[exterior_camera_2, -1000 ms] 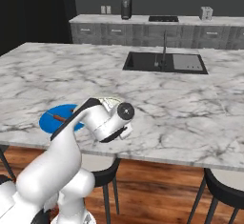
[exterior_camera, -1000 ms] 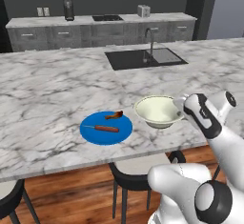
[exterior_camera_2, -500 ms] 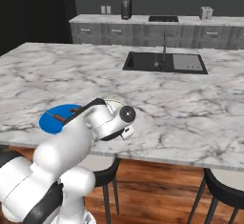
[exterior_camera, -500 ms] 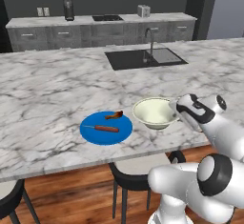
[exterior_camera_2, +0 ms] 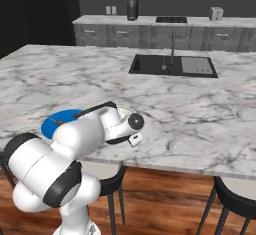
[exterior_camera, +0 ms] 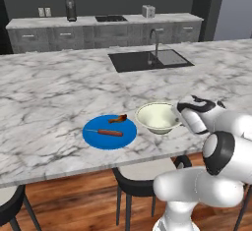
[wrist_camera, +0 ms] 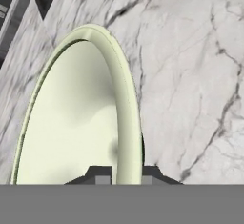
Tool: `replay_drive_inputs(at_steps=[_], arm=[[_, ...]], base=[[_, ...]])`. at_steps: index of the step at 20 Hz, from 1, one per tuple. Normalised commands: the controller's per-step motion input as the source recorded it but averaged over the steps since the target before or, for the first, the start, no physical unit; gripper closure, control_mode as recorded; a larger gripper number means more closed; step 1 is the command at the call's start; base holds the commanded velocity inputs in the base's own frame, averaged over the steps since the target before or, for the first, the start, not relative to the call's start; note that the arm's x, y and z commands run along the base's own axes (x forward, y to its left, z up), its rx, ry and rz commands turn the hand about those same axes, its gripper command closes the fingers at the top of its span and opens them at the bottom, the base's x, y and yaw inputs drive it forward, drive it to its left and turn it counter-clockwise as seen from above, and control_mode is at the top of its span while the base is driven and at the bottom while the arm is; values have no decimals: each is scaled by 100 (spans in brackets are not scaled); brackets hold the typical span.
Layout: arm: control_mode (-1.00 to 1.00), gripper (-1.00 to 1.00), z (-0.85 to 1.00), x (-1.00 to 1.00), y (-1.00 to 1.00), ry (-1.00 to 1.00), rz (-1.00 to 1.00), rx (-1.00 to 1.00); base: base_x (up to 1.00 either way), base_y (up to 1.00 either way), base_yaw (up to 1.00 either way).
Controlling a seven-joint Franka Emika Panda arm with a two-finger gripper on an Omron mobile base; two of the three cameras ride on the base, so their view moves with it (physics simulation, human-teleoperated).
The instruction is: Take the smaller bowl and place it next to the appetizer plate on the dining counter , and place the larger bowl next to the plate with cooked food.
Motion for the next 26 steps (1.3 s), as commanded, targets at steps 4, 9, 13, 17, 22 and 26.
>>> replay_drive_inputs(at_steps=[4, 9, 13, 17, 22, 26], arm=[[-100, 100, -16, 38, -1, 0, 0, 0], [-100, 100, -18, 40, 0, 0, 0, 0], [-100, -100, 0, 7, 0, 0, 0, 0], [-100, -100, 57, -52, 0, -3, 0, 0], [-100, -100, 100, -16, -1, 0, 0, -13], [-100, -100, 100, -9, 0, 6, 0, -19]], base=[[0, 0, 0], [0, 0, 0], [0, 0, 0], [0, 0, 0], [0, 0, 0], [0, 0, 0]])
